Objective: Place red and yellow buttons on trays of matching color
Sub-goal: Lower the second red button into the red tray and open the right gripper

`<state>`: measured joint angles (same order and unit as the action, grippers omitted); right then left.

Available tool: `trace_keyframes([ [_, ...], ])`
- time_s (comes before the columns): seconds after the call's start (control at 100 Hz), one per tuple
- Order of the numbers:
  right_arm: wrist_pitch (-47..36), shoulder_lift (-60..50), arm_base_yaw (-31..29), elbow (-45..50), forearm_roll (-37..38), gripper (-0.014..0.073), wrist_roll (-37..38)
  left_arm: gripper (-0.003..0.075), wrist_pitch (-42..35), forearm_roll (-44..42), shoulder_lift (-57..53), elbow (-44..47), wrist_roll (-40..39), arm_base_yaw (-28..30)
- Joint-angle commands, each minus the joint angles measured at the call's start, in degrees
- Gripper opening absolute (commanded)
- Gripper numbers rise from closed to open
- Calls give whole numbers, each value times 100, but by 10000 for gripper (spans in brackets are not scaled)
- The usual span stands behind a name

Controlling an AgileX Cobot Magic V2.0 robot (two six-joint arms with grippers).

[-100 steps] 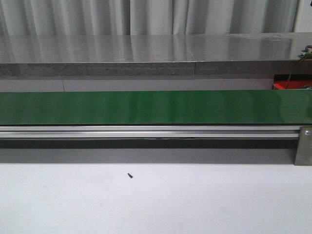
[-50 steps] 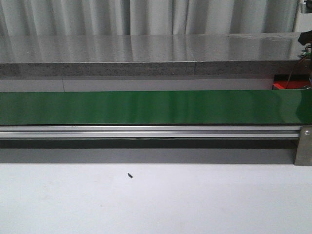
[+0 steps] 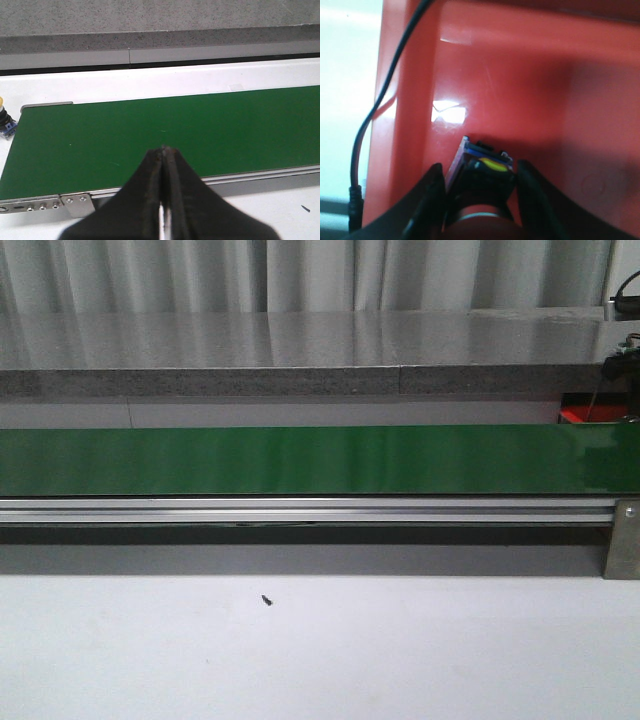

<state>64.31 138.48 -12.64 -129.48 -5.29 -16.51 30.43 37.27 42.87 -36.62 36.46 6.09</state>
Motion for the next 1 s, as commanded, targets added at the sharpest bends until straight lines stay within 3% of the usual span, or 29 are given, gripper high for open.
trace_keyframes([
  [0.0,-140,-391,-31,-195,4,153,-8,-20,-329,188,-20,-154,21,-47],
  [0.17,-124,-391,-31,-202,4,194,-8,-20,-329,188,-20,-154,21,-47],
  [0.39,-118,-424,-31,-202,4,546,-8,-20,-329,188,-20,-154,21,-47],
  [0.46,-188,-491,-40,-202,9,609,-8,-20,-329,188,-20,-154,21,-47],
  [0.73,-264,-1038,-77,-229,-7,615,69,-20,-329,188,-20,-154,21,-47],
  [0.99,109,-1928,1,-229,-510,614,71,-20,-329,188,-20,-154,21,-47],
])
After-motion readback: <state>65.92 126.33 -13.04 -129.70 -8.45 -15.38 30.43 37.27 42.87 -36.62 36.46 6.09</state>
